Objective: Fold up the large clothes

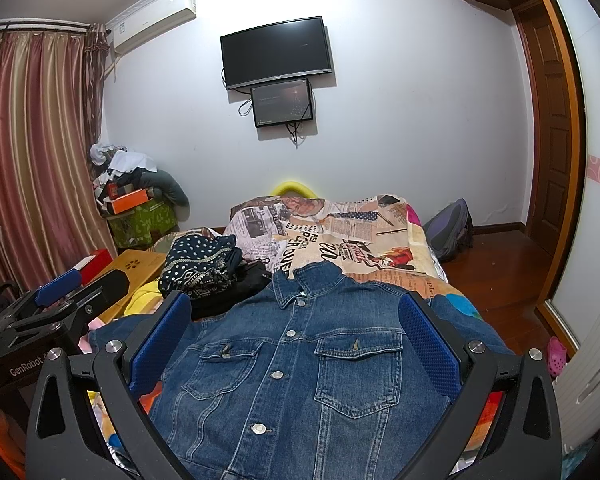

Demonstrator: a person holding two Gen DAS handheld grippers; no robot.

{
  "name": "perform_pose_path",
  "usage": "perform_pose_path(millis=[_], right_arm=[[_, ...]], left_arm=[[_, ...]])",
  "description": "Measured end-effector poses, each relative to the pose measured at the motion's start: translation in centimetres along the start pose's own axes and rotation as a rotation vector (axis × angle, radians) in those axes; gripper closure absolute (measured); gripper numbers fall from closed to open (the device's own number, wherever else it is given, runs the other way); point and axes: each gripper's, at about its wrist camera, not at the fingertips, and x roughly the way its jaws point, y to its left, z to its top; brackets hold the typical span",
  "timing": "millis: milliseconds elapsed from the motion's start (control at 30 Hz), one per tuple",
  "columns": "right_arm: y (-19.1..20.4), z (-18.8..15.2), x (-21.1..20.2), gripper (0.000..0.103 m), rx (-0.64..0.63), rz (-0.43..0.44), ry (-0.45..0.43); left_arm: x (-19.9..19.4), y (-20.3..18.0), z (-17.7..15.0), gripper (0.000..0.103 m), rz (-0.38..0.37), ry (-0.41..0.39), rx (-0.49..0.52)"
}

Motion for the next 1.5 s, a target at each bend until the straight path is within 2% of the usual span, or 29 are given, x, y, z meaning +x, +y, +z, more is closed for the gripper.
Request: perform_pose_path(millis=[1233, 1500], right_arm=[[-0.4, -0.1, 0.3, 0.000, 0.005, 0.000, 0.003], [-0.7, -0.1, 1.7, 0.000, 0.002, -0.019, 0.017]], left_arm=[[0.1, 0.0, 0.0, 0.000, 0.003, 0.003, 0.001], [1.5, 1.9, 0.3, 0.000, 0.038, 0.006, -0.023]])
